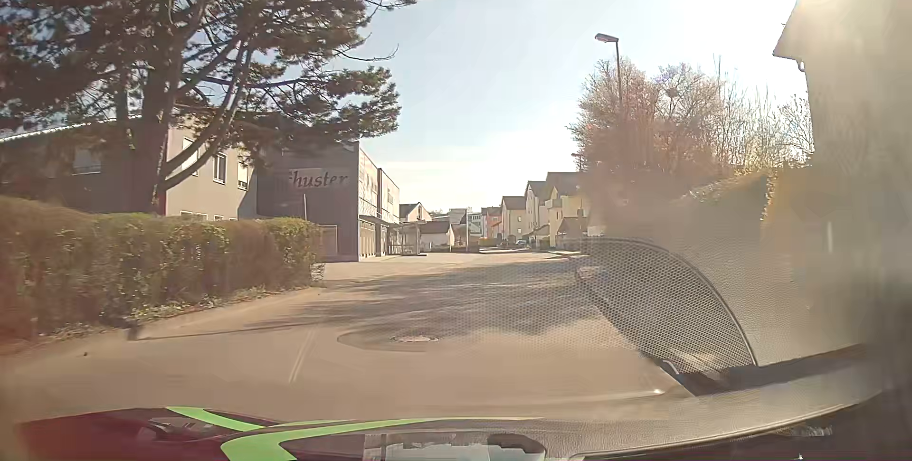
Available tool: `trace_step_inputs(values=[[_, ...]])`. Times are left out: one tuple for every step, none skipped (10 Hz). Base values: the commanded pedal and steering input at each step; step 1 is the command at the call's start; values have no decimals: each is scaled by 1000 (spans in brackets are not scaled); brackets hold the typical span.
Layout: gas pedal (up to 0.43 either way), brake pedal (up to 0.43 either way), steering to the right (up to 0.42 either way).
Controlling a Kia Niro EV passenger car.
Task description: Follow the waypoints while adhering to traffic rules and regulations
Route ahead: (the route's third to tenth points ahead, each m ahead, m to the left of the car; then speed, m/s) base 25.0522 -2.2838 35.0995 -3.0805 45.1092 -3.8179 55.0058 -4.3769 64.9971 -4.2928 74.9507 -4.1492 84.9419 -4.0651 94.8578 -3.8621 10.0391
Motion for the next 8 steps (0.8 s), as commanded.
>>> trace_step_inputs(values=[[260, 0, 46], [260, 0, 45], [260, 0, 43], [220, 0, 40], [197, 0, 39], [197, 0, 39], [197, 0, 37], [197, 0, 33]])
